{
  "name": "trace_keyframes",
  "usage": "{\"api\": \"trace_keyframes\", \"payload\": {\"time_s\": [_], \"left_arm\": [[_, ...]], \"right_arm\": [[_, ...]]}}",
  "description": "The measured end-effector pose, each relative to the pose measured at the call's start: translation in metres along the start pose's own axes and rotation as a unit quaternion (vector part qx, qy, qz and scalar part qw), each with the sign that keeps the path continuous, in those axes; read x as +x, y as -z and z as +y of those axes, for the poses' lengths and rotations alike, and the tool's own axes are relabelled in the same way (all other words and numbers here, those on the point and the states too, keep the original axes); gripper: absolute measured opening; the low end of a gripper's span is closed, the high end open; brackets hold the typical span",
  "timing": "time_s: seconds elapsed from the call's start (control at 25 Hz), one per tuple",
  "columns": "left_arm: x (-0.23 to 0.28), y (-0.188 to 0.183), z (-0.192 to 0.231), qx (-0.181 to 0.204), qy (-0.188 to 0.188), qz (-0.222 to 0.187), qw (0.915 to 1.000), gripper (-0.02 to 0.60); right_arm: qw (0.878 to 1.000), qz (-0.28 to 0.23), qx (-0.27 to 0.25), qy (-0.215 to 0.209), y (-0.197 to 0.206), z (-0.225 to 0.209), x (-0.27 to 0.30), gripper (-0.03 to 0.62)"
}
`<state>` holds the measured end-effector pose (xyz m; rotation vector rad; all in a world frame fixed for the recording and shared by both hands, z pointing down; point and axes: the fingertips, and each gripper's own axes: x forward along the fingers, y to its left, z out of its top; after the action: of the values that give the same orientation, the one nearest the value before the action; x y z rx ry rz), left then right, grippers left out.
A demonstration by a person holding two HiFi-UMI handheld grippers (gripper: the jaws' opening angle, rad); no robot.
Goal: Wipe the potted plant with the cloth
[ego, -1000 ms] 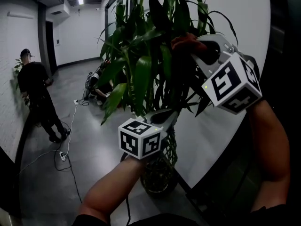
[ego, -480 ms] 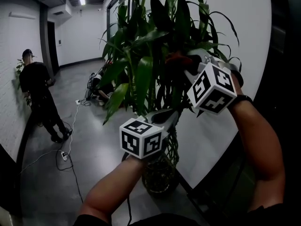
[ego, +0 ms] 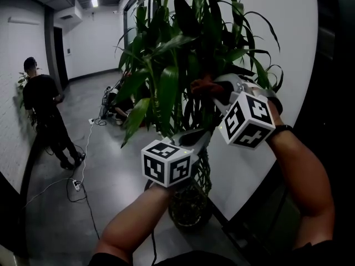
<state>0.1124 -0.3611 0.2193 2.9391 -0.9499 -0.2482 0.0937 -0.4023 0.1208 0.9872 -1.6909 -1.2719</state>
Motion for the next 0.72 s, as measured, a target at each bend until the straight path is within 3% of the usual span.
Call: {"api": "trace_keyframes", "payload": {"time_s": [0.72], "left_arm": [[-0.002,0.002,-0.002,0.005,0.003,0.004,1.0,0.021]], "right_arm": [[0.993,-0.005,0.017,-0.115,0.005,0.075,-0.017,0.066]]}}
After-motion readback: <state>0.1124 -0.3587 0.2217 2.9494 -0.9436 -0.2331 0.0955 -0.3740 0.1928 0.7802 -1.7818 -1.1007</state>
